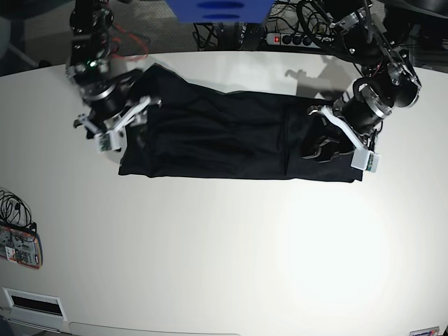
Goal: Fold the T-shirt properly
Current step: 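Fold the strip end with the left gripper toward the right gripper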
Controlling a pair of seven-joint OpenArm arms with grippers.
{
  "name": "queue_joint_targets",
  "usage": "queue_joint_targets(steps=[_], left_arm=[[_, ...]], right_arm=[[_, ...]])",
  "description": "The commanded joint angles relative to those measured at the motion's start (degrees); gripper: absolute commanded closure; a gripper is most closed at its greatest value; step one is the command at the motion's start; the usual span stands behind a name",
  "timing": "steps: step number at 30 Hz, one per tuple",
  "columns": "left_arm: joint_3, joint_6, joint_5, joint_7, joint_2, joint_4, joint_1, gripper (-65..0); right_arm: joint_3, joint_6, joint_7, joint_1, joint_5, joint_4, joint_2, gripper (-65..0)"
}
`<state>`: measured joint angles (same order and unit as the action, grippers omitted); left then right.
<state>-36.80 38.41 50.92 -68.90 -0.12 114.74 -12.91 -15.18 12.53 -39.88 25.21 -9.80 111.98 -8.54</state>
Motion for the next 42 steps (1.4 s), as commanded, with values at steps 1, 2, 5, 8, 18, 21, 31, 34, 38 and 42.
queue_joint_targets(steps=[1, 2, 5, 8, 18, 21, 31, 34, 38, 42], left_arm=[[0.0, 0.14, 1.17, 0.99, -1.42, 1.0, 0.29, -23.2], [0.09, 0.14, 1.17, 0.99, -2.21, 1.0, 0.38, -23.6], [0.0, 0.14, 1.26, 1.43, -3.44, 1.44, 0.47, -24.7], [0.0, 0.14, 1.26, 6.97, -5.64, 2.05, -0.68, -25.8], [0.0, 0.14, 0.82, 30.35, -13.02, 4.69, -10.08, -34.0], [0.0, 0.14, -1.82, 34.66, -14.69, 4.69, -12.63, -37.0], [0.0, -0.3, -19.4, 44.24, -13.29, 4.6, -13.16, -37.9], [0.0, -0.3, -20.72, 44.24, -13.29, 4.6, -13.16, -37.9], [0.0, -0.3, -24.32, 44.33, -13.29, 4.6, -13.16, -37.9], [0.0, -0.3, -28.19, 44.42, -13.29, 4.6, -12.9, -37.9]], right_arm=[[-1.74, 0.26, 1.06, 0.06, -2.81, 1.2, -0.39, -34.7], [-3.24, 0.26, 0.71, -0.2, -5.71, 1.2, -0.39, -34.7], [-7.55, 0.26, -1.75, -1.17, -12.04, 1.03, -0.39, -34.7], [-11.85, 0.26, -7.81, -2.84, -16.35, 0.68, -0.48, -35.0], [-13.44, 0.34, -20.3, -12.77, -17.41, 0.24, -0.48, -35.0], [-13.44, 0.34, -20.39, -12.86, -17.49, -0.12, -0.48, -35.0], [-13.7, 8.61, -20.39, -12.77, -17.49, -5.04, -0.56, -35.0], [-13.7, 8.78, -20.39, -12.77, -17.49, -6.89, -0.56, -35.0], [-13.7, 11.16, -19.95, -12.68, -17.49, -9.96, -0.56, -35.0], [-13.7, 14.94, -19.77, -11.81, -17.49, -12.42, -0.56, -34.8]])
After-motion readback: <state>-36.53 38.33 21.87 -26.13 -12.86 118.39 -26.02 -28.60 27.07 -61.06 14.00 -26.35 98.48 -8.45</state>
